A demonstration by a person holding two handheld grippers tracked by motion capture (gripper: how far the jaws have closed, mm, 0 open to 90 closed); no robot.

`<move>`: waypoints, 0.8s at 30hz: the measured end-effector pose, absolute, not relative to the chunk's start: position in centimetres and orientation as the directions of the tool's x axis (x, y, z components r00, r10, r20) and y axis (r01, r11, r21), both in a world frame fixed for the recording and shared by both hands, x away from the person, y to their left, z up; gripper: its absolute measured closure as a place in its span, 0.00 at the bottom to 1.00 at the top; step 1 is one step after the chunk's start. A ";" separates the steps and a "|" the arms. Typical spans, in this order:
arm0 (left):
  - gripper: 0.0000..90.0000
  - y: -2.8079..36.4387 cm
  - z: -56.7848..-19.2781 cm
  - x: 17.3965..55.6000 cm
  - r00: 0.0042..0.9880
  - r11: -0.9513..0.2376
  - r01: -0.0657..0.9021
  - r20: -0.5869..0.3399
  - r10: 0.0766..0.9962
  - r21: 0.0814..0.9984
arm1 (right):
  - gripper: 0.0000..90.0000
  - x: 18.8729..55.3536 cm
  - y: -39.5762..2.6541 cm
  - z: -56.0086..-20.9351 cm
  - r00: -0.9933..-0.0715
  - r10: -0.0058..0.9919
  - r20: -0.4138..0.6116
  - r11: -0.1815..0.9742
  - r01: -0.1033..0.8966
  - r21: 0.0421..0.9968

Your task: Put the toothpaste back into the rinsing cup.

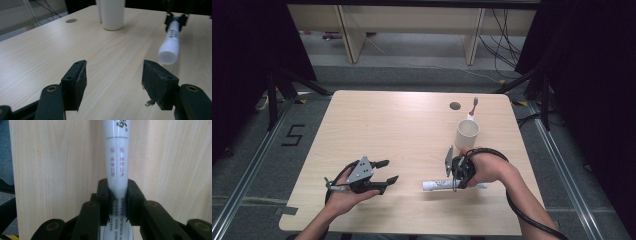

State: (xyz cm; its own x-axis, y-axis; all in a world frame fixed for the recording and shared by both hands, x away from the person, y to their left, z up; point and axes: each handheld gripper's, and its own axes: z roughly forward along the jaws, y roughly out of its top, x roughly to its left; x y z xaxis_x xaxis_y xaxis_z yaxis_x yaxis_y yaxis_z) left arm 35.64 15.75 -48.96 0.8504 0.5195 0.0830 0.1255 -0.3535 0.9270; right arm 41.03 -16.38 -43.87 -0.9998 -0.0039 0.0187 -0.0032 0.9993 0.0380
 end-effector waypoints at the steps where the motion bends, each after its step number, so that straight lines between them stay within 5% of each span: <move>1: 0.40 15.3 -49.0 35.6 0.865 -0.365 0.110 0.091 0.493 0.924 | 0.85 41.1 -16.3 -43.8 -1.000 -0.013 0.015 0.999 -0.013 0.042; 8: 0.37 12.8 -49.4 35.1 0.922 -0.405 0.056 0.108 0.371 0.913 | 0.85 41.4 -15.7 -43.2 -1.000 -0.014 0.021 0.998 -0.013 0.062; 24: 0.38 9.8 -50.0 35.8 0.942 -0.442 0.017 0.134 0.308 0.897 | 0.85 41.5 -13.9 -42.1 -0.999 -0.030 0.012 0.998 -0.029 0.055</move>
